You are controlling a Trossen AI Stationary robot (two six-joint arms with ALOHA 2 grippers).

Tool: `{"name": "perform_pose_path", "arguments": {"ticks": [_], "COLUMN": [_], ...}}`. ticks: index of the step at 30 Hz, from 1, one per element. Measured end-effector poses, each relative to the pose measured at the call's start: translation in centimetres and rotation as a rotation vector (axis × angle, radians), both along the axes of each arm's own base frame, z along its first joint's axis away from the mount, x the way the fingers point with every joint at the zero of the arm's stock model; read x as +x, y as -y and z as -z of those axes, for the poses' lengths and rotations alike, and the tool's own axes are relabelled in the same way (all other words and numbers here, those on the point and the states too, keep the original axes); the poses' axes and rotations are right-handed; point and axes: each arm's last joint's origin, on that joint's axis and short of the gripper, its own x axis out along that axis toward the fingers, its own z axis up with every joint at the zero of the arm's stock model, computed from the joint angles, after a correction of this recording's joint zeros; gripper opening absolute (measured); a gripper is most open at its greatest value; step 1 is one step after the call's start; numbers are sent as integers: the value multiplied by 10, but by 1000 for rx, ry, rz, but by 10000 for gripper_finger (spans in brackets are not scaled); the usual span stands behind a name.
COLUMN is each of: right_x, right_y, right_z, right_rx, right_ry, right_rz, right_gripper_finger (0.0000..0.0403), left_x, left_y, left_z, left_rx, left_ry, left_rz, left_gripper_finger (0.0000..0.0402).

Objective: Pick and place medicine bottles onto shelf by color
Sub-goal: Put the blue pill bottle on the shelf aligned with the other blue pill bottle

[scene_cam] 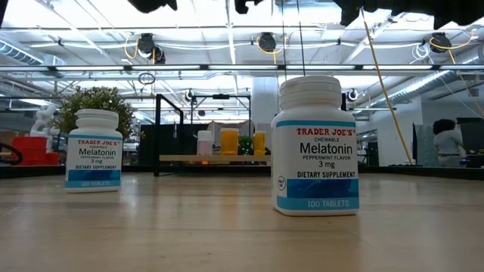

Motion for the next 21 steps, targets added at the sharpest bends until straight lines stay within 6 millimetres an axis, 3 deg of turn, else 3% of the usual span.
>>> {"name": "perform_pose_path", "arguments": {"ticks": [6, 21], "right_x": [5, 31], "right_y": [1, 4], "right_z": [8, 30], "right_rx": [-2, -17], "right_ry": [62, 12], "right_rz": [2, 14], "right_gripper_finger": [102, 102], "left_x": [9, 11], "left_y": [-7, -13], "left_z": [18, 21], "left_rx": [-7, -6], "left_ry": [7, -1], "left_rz": [71, 100], "left_gripper_finger": [195, 196]}}
